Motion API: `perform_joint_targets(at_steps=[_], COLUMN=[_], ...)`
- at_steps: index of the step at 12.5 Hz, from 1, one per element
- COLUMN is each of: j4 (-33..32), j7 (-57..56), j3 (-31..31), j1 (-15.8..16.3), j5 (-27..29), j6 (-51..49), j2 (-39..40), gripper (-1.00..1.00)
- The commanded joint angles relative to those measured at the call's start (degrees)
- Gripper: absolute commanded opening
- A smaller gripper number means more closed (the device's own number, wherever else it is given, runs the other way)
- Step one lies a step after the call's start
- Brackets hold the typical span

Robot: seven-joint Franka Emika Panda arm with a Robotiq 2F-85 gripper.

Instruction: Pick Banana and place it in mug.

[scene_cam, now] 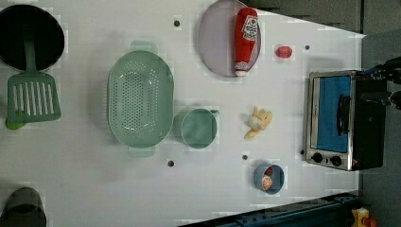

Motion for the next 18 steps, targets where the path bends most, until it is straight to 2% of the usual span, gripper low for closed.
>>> perform_joint_targets(at_steps=[1,3,4,9,11,18], j4=[-9.2,-9.82,-10.64,-19.67,-26.38,-35.88], j7=[-3.0,-3.0,-3.01,-3.58,-7.09,-24.9], j3=[2.18,2.17,2.12,2.18,2.24,2.16], j1=[-5.13,-5.13,-5.13,-5.11,-5.11,-5.12], j5=[0.55,0.55,0.55,0.55,0.55,0.55], j6=[-7.1,-6.97,-6.86,0.65,11.91,36.6], j2=[-15.2,-15.16,-15.05,-11.59,-6.81,6.79], gripper=[0.48,0.95,1.0,1.0,1.0,1.0])
